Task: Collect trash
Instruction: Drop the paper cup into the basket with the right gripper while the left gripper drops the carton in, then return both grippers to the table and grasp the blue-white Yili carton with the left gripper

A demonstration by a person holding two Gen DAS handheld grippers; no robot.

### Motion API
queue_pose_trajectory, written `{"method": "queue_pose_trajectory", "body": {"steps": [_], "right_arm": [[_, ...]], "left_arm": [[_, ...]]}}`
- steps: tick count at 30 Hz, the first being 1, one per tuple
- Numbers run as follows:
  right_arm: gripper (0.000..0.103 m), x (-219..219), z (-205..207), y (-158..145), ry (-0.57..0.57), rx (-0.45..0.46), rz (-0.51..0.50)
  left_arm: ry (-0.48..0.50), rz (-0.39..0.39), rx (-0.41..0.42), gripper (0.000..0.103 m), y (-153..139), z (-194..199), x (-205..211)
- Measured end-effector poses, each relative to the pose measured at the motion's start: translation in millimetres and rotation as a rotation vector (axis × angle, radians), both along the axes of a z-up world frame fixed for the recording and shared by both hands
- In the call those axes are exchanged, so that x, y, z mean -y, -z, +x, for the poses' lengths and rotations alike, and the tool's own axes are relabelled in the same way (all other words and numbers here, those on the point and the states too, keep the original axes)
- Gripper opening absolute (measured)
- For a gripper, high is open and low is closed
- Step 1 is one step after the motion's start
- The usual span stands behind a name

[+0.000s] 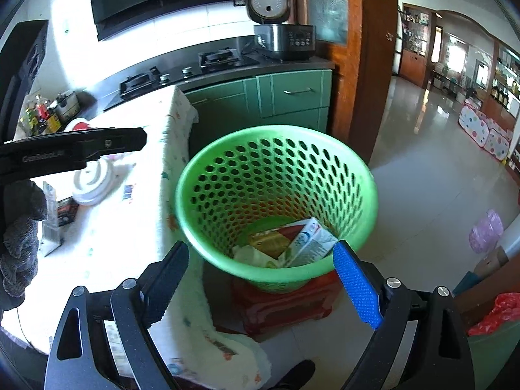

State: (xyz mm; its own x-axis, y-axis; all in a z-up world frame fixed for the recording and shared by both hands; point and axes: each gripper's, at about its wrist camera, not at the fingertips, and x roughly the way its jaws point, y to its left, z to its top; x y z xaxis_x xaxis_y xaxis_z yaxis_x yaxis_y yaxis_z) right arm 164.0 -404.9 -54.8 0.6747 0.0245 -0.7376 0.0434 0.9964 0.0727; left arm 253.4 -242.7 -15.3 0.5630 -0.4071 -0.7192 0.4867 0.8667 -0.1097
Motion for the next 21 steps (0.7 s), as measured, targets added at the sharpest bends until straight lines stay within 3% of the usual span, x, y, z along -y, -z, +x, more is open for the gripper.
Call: {"method": "queue_pose_trajectory", "body": {"steps": [11,21], "right_arm": [[0.088,-58,-3,-15,-0.095,0.029,-0.002],[0.089,-120,5,-23,-0.202,0.037,0.002]], "left_arm": [[-0.145,0.032,0.054,0.072,-19,-35,-93],[-0.316,0.034,0.047,0.073,-19,-45,-200]]}}
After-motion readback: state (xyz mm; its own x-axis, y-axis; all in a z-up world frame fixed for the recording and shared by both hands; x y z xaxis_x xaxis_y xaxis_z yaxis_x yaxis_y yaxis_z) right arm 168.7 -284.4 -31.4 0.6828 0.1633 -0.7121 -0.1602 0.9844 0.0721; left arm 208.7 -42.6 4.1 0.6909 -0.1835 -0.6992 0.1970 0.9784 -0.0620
